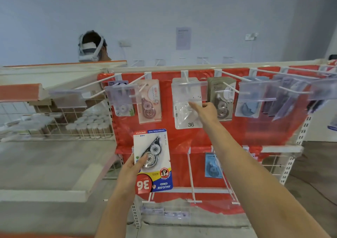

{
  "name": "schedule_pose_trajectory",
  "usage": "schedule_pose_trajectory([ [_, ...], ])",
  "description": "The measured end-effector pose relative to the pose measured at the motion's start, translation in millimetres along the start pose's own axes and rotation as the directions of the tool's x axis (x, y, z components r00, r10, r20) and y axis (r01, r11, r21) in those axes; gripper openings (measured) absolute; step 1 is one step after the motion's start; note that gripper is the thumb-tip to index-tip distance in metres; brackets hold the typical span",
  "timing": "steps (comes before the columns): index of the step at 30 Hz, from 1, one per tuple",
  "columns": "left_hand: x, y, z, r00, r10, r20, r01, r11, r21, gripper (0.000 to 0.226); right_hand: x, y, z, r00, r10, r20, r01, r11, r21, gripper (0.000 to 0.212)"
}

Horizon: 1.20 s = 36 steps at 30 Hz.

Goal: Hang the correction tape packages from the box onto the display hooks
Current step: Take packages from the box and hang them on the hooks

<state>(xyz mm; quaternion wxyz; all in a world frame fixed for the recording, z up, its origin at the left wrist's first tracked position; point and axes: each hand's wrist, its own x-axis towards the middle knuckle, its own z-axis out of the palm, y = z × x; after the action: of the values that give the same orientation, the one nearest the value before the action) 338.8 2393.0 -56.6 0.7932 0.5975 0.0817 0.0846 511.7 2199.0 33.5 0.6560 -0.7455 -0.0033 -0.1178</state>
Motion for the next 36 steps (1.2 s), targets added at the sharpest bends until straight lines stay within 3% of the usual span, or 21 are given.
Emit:
schedule_pose_trajectory([
  [4, 1, -1, 1, 1.0, 0.004, -0.024, -0.004, 1.0, -0.004, 0.042, 27, 2, 6, 1.0, -0.027, -0.01, 0.026, 0.997, -0.076, 0.036],
  [9, 6, -6, 5, 1.0, -0.018, -0.005, 0.018, 0.999, 0.049, 0.034, 44, 16, 10, 0.993, -0.002, 0.116, 0.027, 0.975, -0.219, 0.069],
  [14, 12, -14, 6, 0.999, -0.05, 0.011, 0.05, 0.997, 0.056, 0.033, 19, 54, 3, 0.97, 0.097, 0.222, -0.017, 0.941, -0.337, 0.045],
  [16, 14, -19, 7, 0.997, -0.079, 0.02, 0.078, 0.995, 0.059, 0.039, -7, 52, -1, 0.909, 0.179, 0.376, -0.059, 0.949, -0.309, 0.042],
  [18, 13, -22, 10, 0.993, -0.105, 0.047, 0.101, 0.992, 0.077, 0.039, -32, 40, -4, 0.777, 0.239, 0.582, -0.096, 0.959, -0.266, 0.045],
  [21, 10, -25, 16, 0.989, -0.119, 0.092, 0.109, 0.988, 0.111, 0.042, -54, 25, 1, 0.642, 0.216, 0.735, -0.01, 0.962, -0.273, 0.031],
  [25, 8, -24, 16, 0.98, -0.133, 0.146, 0.113, 0.984, 0.134, 0.029, -69, 20, 11, 0.691, 0.13, 0.711, 0.17, 0.927, -0.335, 0.016],
  [28, 4, -22, 10, 0.974, -0.149, 0.171, 0.123, 0.981, 0.154, 0.03, -75, 22, 12, 0.743, 0.1, 0.661, 0.162, 0.932, -0.323, 0.004],
  [31, 2, -20, -3, 0.971, -0.118, 0.208, 0.073, 0.975, 0.21, 0.037, -78, 26, 11, 0.805, 0.065, 0.59, 0.065, 0.979, -0.196, 0.009],
  [33, 1, -21, -12, 0.976, -0.096, 0.196, 0.069, 0.988, 0.138, 0.043, -79, 29, 9, 0.838, 0.073, 0.541, -0.062, 0.997, -0.039, 0.011],
  [36, 0, -17, -18, 0.981, -0.047, 0.189, 0.045, 0.999, 0.012, 0.022, -82, 35, 6, 0.875, 0.125, 0.468, -0.222, 0.962, 0.159, 0.006],
])
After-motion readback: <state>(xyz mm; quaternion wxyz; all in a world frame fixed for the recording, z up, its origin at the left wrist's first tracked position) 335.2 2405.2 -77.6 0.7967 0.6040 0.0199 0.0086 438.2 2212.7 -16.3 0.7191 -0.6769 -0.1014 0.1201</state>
